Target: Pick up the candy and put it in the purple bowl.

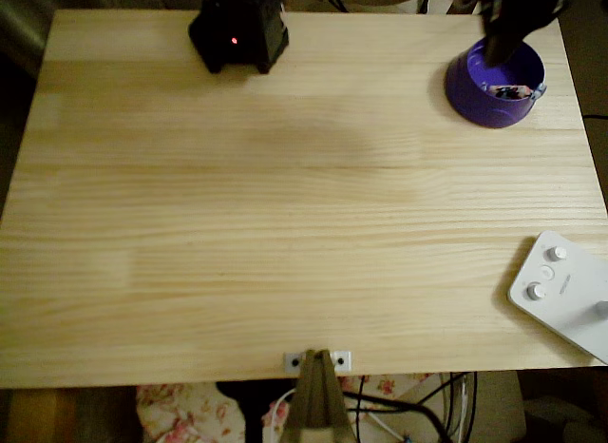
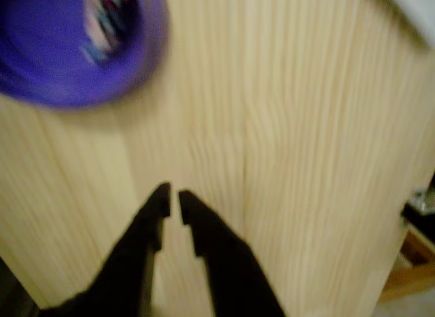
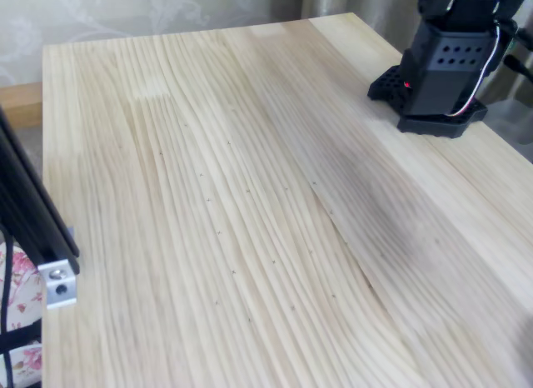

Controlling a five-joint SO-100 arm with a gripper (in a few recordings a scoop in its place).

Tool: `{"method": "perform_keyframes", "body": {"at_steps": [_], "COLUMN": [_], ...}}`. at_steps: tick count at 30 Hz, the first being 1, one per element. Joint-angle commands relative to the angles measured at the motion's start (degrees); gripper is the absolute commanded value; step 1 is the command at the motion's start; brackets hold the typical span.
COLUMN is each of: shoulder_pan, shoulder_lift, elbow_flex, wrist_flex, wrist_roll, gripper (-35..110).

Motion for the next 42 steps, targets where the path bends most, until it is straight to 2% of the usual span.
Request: {"method": "perform_keyframes", "body": {"at_steps": [1, 8, 13, 19, 24, 30, 35, 42], "shoulder_pan": [4.92, 18.46, 29.62, 40.17, 47.02, 57.13, 65.48, 71.02], "shoulder_lift": [13.45, 23.12, 28.13, 31.11, 33.75, 38.67, 40.52, 43.42], "elbow_flex": [4.92, 17.40, 24.87, 29.00, 32.61, 39.55, 46.67, 55.02], "wrist_flex": [1.05, 0.26, -1.85, -4.75, -6.68, -14.59, -21.01, -25.49], "wrist_roll": [-0.70, -1.58, -8.00, -7.73, -4.22, -1.32, 7.03, 12.57], "gripper": [-1, 1, 1, 0, -1, -1, -1, -1]}}
